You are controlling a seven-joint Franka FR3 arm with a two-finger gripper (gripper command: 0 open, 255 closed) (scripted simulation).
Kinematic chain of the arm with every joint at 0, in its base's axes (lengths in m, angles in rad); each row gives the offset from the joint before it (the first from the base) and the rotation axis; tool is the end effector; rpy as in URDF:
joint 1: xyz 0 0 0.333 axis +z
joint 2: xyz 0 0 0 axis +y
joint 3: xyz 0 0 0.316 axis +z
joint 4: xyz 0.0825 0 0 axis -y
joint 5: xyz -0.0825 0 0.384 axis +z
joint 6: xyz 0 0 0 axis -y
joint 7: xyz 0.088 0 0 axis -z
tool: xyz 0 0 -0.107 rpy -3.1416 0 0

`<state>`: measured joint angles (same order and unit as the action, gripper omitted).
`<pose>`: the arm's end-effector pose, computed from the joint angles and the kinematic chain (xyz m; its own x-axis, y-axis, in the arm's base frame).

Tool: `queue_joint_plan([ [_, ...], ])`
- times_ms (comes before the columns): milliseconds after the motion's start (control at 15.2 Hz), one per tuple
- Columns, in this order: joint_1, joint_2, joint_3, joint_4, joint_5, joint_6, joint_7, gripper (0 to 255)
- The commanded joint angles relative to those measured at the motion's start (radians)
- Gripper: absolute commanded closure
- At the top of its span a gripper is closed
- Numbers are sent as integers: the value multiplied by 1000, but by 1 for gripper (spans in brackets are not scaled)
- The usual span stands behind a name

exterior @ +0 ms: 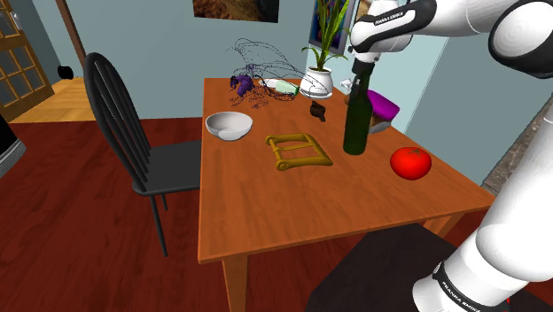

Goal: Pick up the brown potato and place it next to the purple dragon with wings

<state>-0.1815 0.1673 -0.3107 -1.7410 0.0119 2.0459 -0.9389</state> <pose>0.5554 -0.2850 0.4923 0.8976 0.4376 0.0537 0.4271 -0.8932 0.1405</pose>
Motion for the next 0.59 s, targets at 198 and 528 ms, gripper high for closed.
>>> queue_joint_plan([
  [198,-1,12,1,-53,5,66,-2,255],
  [528,-2,31,2,-98,11,128,-5,255],
])
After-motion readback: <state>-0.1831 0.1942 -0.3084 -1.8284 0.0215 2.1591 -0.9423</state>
